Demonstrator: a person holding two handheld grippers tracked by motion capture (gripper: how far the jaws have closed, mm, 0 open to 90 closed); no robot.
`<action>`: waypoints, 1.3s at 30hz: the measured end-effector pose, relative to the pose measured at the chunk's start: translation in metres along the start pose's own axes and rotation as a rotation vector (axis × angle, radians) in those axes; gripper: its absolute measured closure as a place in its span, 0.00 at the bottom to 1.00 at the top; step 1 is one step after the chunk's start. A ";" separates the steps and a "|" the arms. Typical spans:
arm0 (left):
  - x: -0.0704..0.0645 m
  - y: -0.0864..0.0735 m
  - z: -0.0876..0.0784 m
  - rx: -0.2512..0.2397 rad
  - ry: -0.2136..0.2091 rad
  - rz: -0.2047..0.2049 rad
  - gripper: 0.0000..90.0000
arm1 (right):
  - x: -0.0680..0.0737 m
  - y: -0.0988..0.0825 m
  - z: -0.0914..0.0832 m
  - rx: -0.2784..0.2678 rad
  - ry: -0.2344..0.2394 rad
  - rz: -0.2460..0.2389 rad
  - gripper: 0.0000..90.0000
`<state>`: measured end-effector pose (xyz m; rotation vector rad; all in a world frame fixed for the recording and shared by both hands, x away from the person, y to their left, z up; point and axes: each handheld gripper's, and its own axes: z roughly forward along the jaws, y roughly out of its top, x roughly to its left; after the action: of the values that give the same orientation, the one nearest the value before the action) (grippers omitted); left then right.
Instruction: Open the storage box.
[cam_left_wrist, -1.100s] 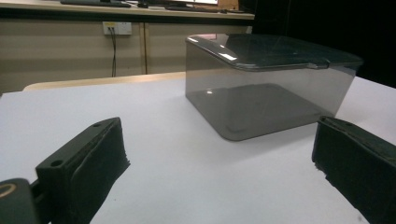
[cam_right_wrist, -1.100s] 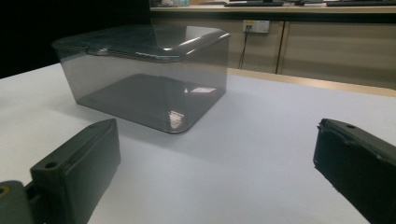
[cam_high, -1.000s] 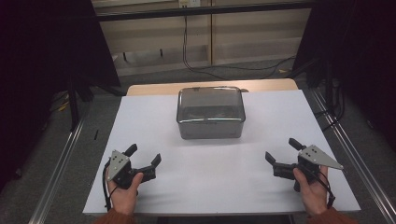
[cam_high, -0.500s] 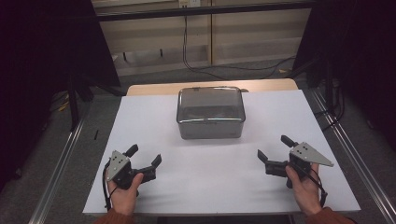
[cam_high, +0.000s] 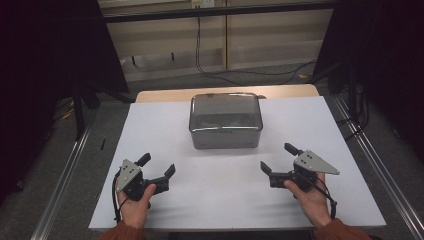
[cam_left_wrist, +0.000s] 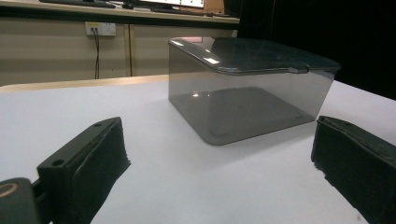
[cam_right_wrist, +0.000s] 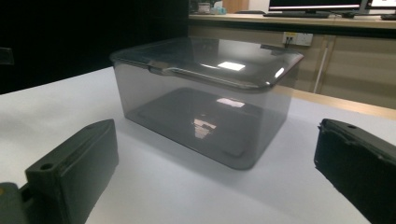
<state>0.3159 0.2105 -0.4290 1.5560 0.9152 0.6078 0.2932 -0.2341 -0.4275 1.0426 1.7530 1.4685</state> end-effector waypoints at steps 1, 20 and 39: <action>0.000 0.000 0.000 0.000 0.000 0.000 0.03 | 0.000 0.000 0.000 0.000 0.000 0.000 0.00; 0.004 0.000 0.000 0.007 0.024 0.004 0.03 | 0.019 0.027 0.041 -0.037 0.084 -0.065 0.00; 0.003 -0.001 0.002 0.019 0.017 0.005 0.03 | 0.029 0.045 0.073 -0.017 0.089 -0.155 0.02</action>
<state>0.3185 0.2119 -0.4304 1.5730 0.9327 0.6177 0.3487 -0.1704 -0.3964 0.8242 1.8363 1.4490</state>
